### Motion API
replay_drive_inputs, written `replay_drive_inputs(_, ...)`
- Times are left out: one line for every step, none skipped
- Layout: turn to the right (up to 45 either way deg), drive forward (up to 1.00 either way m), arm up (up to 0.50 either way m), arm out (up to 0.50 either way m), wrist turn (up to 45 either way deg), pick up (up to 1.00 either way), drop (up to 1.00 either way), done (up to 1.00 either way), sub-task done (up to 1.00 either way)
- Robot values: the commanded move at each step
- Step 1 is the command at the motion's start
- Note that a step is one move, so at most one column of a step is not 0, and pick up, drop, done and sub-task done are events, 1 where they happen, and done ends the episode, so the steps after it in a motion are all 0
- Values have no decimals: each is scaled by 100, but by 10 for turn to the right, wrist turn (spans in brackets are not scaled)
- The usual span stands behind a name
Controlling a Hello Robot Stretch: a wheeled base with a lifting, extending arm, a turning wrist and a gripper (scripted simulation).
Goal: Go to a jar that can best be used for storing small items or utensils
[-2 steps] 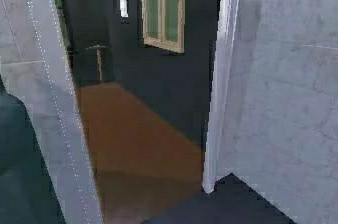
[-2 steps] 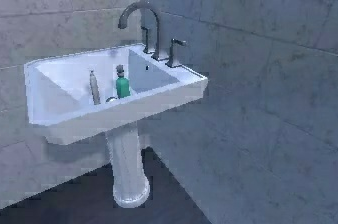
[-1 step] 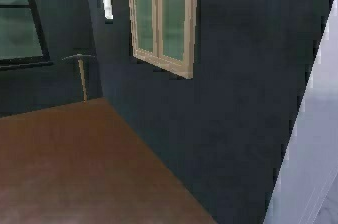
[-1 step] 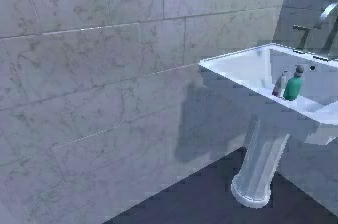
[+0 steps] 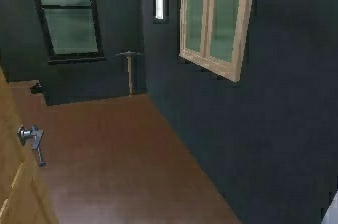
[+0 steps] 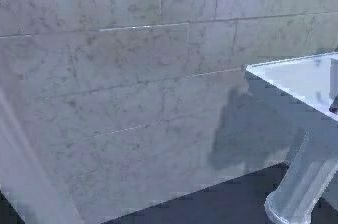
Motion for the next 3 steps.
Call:
replay_drive_inputs(0, 70, 0, 0, 0, 0, 0, 0, 0)
replay_drive_inputs(-330, 0, 0, 0, 0, 0, 0, 0, 0)
replay_drive_inputs(0, 55, 0, 0, 0, 0, 0, 0, 0)
